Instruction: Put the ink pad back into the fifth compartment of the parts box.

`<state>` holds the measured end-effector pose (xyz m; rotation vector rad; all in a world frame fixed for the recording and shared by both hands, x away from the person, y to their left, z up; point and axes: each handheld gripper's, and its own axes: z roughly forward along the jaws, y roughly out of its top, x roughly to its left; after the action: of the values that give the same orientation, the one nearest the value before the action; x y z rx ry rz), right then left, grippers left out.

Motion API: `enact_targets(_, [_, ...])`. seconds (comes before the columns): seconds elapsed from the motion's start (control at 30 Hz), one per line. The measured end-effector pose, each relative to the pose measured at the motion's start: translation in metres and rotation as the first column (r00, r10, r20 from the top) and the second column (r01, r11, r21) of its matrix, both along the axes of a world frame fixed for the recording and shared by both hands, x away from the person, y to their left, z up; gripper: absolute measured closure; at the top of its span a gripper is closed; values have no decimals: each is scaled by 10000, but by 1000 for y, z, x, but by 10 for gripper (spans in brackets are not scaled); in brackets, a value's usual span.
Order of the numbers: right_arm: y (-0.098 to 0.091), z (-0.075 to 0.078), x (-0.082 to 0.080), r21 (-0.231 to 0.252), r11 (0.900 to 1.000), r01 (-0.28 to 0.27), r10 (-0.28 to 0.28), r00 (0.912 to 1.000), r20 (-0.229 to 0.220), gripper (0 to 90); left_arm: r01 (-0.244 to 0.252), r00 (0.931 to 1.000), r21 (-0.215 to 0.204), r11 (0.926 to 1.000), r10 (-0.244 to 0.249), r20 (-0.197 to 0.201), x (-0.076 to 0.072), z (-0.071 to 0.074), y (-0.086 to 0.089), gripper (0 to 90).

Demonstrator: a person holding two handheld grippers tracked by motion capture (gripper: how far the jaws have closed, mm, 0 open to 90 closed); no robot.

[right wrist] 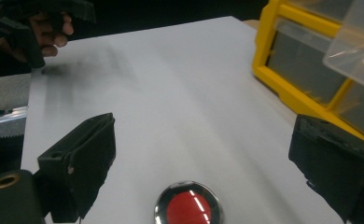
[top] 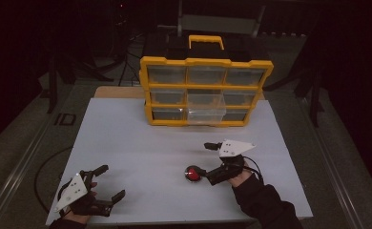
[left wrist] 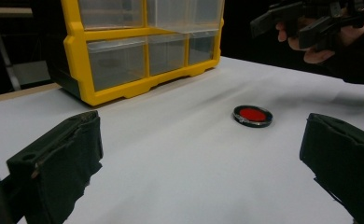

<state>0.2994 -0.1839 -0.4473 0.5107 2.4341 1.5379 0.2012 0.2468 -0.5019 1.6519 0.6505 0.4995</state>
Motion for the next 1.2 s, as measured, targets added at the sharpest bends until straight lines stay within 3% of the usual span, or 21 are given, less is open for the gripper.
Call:
enact_targets(0.3, [11, -23, 6, -646, 9973, -360, 332, 9985, -446, 77, 56, 10000, 46, 10000, -56, -5, 0, 0, -1, 3])
enact_targets(0.8, [17, -49, 11, -954, 9925, -762, 659, 9921, -1068, 76, 96, 10000, 35, 9999, -96, -16, 0, 0, -1, 3])
enact_targets(1.2, [23, -67, 16, -1892, 9768, -1000, 739, 9873, -1403, 77, 108, 9999, 31, 9999, -107, -24, 0, 0, -1, 3])
